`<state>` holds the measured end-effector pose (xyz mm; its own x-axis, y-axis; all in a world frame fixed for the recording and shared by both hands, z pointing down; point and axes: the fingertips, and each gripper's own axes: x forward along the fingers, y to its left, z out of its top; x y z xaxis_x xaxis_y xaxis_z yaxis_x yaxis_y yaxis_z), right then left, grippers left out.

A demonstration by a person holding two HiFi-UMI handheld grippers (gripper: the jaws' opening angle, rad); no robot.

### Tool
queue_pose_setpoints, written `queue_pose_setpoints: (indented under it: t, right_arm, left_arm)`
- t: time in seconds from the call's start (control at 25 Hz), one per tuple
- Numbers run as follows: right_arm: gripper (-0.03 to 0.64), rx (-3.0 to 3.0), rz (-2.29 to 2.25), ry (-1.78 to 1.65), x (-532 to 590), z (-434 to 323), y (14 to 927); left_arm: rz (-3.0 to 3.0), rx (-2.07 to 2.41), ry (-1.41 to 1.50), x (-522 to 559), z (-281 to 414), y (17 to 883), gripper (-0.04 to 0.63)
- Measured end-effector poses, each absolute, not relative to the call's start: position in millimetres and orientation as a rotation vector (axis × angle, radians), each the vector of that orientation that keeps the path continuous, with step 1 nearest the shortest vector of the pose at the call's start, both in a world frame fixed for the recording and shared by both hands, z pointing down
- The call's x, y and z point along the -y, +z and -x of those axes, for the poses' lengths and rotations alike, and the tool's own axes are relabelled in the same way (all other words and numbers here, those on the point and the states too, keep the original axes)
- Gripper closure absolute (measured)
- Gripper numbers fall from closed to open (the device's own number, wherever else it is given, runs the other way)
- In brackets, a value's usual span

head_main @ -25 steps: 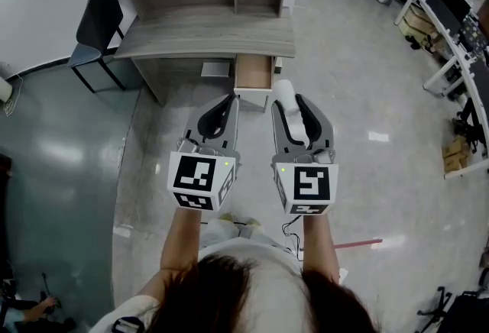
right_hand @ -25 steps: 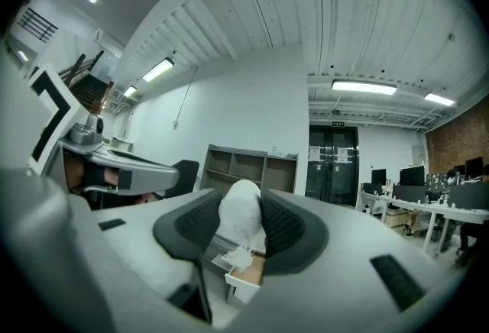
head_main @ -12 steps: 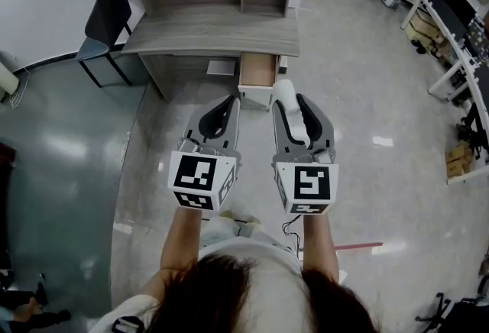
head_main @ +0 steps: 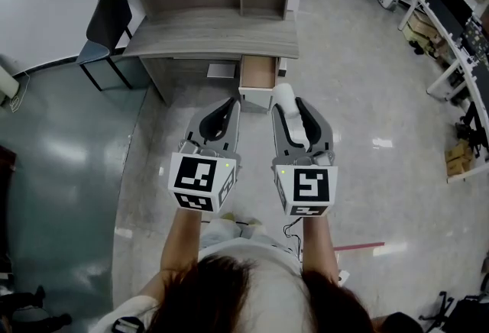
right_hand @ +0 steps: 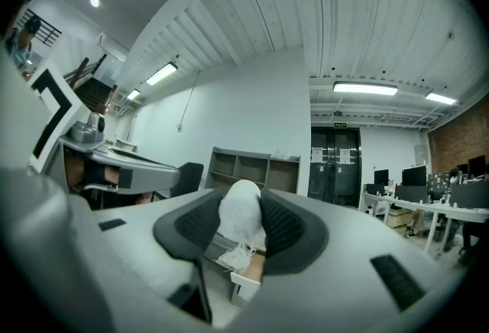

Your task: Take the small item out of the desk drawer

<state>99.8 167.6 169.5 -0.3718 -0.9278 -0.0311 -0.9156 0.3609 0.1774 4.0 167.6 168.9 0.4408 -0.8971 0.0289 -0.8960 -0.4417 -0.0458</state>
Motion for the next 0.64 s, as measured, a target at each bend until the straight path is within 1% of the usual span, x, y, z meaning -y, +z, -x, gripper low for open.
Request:
queue_pose_setpoints:
  t: [0.64]
  right_arm:
    - [0.448,2.491,-1.761,-0.253,-164.9,-80.4,168.1]
  left_arm:
    - [2.670,-1.606,-0.080,-160.7,17.2,169.6,0.583]
